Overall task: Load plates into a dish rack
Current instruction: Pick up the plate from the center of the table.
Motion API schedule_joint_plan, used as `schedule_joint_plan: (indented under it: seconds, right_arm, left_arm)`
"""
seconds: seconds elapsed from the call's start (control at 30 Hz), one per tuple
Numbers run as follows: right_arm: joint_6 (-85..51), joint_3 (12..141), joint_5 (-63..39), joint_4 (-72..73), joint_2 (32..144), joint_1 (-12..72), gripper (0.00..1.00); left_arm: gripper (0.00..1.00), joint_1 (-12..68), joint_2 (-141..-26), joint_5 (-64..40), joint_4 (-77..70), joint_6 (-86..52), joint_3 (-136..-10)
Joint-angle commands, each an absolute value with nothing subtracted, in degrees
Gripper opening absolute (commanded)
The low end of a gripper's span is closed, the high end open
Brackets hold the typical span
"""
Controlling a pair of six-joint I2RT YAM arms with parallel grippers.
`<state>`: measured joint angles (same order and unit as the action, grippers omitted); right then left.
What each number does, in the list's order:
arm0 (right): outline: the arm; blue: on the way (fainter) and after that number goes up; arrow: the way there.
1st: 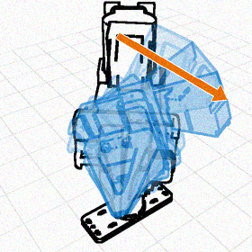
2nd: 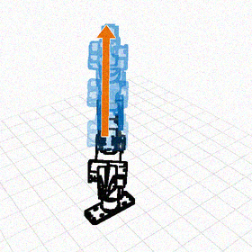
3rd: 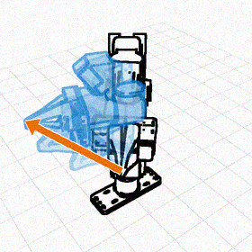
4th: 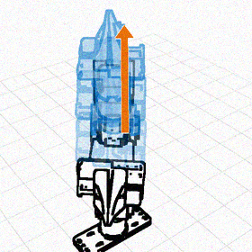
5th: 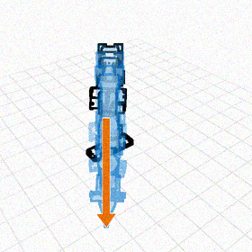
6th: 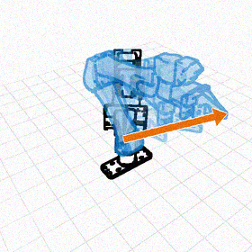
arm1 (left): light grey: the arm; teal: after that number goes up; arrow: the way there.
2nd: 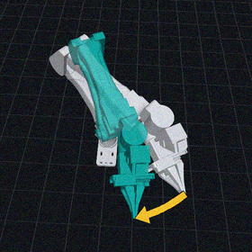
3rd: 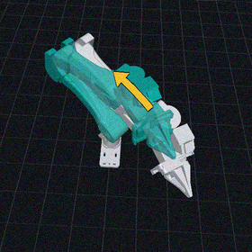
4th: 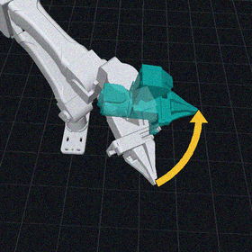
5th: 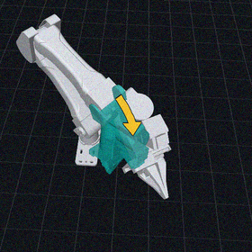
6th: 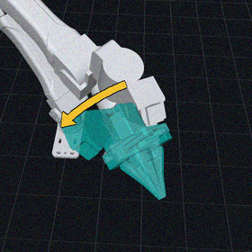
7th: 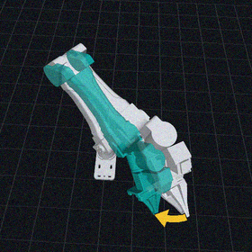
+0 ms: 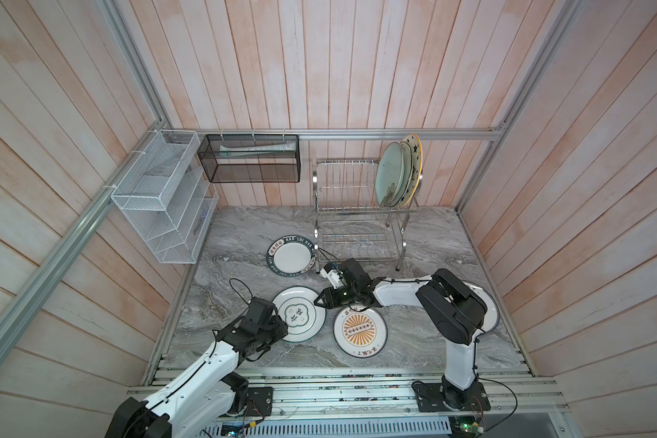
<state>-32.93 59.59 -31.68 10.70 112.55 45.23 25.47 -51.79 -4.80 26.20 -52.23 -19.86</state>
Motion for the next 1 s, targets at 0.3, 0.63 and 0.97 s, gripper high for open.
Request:
schedule_joint_plan:
  seconds: [0.3, 0.63, 0.97]
  right_arm:
    - [-35.9, 61.0, -38.0, 15.2, 114.3, 46.3, 0.34]
    - [-36.2, 61.1, -39.4, 16.0, 113.7, 46.3, 0.26]
    - [-36.2, 60.7, -39.5, 16.1, 112.8, 46.3, 0.17]
  left_arm:
    - [0.53, 25.4, -52.2, -5.2, 23.4, -52.2, -18.9]
    - [0.53, 25.4, -52.5, -5.4, 22.8, -52.0, -19.0]
    - [0.53, 25.4, -53.0, -5.6, 22.6, -51.8, -19.4]
